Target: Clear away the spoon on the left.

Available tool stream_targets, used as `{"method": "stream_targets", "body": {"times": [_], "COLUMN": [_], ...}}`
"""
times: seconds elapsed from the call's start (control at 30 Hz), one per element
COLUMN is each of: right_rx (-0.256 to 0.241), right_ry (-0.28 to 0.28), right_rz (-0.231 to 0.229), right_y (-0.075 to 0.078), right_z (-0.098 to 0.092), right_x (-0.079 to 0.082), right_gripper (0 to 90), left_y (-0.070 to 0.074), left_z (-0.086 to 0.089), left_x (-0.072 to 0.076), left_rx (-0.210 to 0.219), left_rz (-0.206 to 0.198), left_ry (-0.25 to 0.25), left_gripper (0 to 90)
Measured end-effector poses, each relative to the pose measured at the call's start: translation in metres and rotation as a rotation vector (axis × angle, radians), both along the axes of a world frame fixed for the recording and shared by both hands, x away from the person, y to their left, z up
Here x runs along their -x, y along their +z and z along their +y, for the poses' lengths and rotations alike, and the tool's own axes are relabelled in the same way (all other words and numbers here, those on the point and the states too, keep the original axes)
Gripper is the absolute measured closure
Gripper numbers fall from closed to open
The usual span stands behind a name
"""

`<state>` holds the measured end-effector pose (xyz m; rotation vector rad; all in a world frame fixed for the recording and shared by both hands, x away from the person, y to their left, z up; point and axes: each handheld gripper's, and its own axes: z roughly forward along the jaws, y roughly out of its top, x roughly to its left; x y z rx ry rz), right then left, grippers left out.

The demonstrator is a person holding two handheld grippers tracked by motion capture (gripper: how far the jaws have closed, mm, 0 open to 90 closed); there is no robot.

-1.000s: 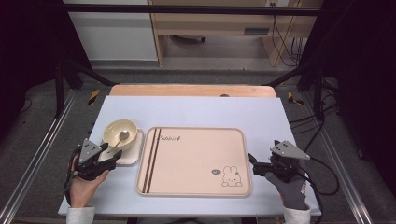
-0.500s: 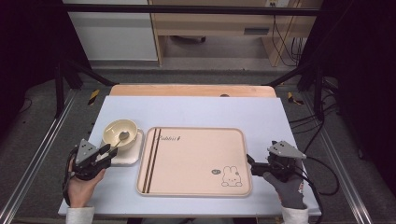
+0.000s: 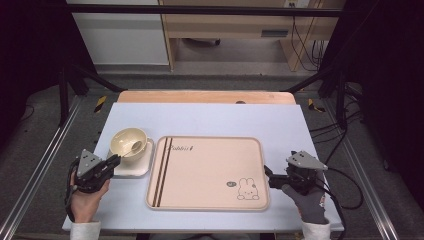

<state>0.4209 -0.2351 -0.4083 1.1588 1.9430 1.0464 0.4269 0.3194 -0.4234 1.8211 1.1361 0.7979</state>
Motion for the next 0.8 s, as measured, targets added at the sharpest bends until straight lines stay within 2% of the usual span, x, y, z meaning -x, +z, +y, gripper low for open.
{"method": "stream_targets", "body": {"times": [0.4,0.63,0.8], "right_rx": [0.007,0.004,0.004], "right_ry": [0.000,0.003,0.002], "right_rz": [0.001,0.000,0.007], "right_y": [-0.001,0.000,-0.001], "right_z": [0.001,0.000,0.001], "right_x": [-0.001,0.000,-0.001], "right_gripper": [1.4,1.3,1.1], "left_y": [0.008,0.011,0.015], "left_z": [0.001,0.000,-0.002], "left_x": [0.007,0.009,0.012], "left_rx": [0.033,0.053,0.065], "left_rz": [-0.030,-0.034,-0.055], "left_ry": [-0.003,0.000,0.000], "left_gripper": [88.3,88.5,88.6]}}
